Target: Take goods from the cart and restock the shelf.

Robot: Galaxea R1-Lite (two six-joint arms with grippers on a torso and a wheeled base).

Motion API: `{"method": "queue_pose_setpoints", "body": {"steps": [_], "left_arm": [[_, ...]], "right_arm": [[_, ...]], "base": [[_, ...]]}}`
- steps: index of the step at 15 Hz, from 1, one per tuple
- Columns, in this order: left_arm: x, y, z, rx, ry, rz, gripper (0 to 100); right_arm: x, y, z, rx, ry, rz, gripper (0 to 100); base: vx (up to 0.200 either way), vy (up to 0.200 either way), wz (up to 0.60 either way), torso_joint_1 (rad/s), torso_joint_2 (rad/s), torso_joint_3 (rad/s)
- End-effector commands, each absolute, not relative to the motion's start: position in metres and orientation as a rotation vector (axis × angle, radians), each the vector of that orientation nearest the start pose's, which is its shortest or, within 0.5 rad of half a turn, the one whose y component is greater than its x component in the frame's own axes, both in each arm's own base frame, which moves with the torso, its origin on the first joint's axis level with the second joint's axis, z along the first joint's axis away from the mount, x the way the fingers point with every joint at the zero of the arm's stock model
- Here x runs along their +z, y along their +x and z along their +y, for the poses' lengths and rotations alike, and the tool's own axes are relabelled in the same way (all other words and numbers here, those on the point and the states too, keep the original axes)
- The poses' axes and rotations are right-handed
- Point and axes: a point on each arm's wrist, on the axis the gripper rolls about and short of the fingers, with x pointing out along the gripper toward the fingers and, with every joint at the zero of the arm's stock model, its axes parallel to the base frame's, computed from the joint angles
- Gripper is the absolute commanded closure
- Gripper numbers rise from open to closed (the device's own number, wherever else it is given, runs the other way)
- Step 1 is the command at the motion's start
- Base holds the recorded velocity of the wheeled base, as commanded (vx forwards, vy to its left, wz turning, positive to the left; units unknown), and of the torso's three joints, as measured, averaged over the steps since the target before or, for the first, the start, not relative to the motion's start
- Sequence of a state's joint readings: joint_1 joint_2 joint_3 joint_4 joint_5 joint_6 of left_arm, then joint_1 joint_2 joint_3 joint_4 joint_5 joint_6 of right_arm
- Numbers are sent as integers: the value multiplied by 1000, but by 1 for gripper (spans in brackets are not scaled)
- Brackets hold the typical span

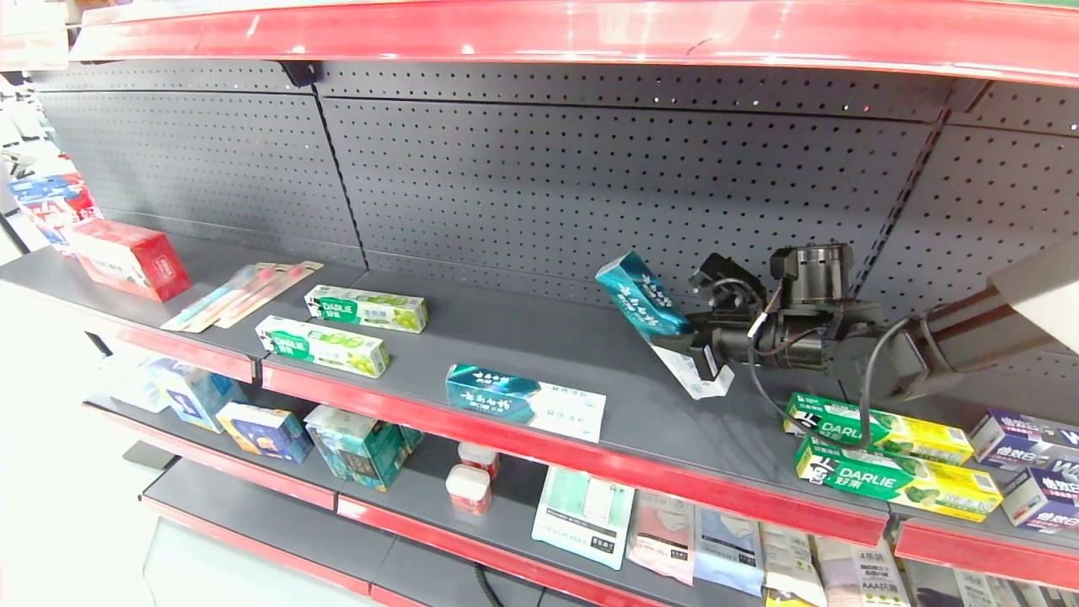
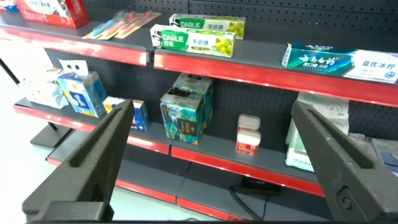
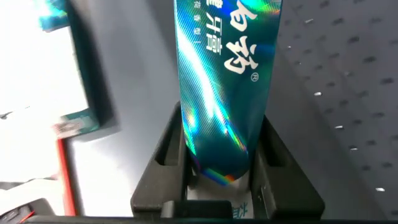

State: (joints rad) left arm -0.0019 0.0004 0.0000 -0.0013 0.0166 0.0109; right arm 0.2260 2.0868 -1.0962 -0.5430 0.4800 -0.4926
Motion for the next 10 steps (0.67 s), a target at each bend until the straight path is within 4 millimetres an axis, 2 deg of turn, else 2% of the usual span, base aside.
{"method": "queue_pose_setpoints", "body": {"steps": [1, 5, 10], "left_arm": [[76, -23, 0, 15, 11, -1, 0], [76, -23, 0, 15, 11, -1, 0], [76, -23, 0, 15, 11, -1, 0]], "right_arm": [[110, 381, 97, 785, -404, 272, 100], [99, 393, 84, 748, -396, 289, 100], [90, 407, 88, 726, -405, 301, 100]], "base": [[0, 0, 0, 0, 0, 0], [0, 0, 0, 0, 0, 0], [0, 0, 0, 0, 0, 0]]}}
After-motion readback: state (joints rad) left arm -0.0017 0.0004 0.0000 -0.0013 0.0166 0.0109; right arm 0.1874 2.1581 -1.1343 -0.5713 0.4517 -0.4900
